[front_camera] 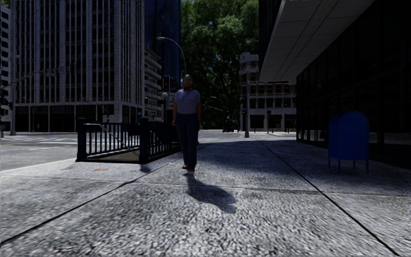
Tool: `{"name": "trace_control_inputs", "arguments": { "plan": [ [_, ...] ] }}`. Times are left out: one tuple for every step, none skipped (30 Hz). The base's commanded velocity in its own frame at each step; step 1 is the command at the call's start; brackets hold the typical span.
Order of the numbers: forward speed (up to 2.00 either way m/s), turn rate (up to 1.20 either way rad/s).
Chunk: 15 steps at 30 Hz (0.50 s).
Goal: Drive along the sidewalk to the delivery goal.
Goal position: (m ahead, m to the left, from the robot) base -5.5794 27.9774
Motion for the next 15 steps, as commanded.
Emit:
{"name": "trace_control_inputs", "arguments": {
  "plan": [
    [1.58,-0.68],
    [1.58,-0.68],
    [1.58,-0.68],
    [1.58,-0.68],
    [1.58,-0.68],
    [1.58,-0.68],
    [1.58,-0.68],
    [1.58,-0.68],
    [1.58,-0.68],
    [1.58,-0.68],
    [1.58,-0.60],
    [1.58,-0.10],
    [1.58,0.00],
    [1.58,0.00],
    [1.58,0.00]
  ]
}}
